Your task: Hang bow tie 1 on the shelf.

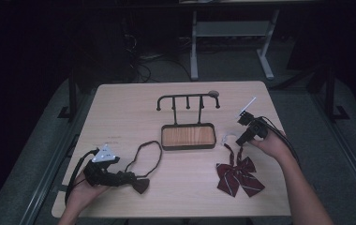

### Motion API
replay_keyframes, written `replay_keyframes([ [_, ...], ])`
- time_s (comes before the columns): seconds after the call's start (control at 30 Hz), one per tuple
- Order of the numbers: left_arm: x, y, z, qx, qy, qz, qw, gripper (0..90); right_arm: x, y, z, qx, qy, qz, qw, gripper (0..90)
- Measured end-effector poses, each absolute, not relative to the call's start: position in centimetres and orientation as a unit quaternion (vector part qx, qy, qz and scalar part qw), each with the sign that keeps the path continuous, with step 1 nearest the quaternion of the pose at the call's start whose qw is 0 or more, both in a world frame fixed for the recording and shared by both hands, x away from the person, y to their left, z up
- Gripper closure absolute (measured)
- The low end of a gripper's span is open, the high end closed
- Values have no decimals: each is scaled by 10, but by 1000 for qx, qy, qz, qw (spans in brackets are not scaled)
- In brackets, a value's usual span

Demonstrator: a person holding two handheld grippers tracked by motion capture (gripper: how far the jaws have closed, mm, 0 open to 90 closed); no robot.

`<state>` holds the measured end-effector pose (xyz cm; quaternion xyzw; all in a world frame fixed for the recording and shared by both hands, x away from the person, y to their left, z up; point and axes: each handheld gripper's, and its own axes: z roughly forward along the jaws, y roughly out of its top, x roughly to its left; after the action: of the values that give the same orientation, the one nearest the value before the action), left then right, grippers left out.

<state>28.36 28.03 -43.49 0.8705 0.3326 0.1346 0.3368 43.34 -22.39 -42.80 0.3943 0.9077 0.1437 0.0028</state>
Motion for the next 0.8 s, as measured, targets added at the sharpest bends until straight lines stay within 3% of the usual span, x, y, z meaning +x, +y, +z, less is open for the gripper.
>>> replay_keyframes([
  [0.2, 283, 281, -435, 869, 336, 135, 338, 248, 436, -221, -431, 396, 908, 137, 9, 610],
  [0.57, 283, 281, -435, 869, 336, 135, 338, 248, 437, -217, -434, 394, 912, 113, 19, 695],
  [0.8, 283, 281, -435, 869, 336, 135, 338, 248, 437, -216, -434, 395, 911, 114, 17, 676],
])
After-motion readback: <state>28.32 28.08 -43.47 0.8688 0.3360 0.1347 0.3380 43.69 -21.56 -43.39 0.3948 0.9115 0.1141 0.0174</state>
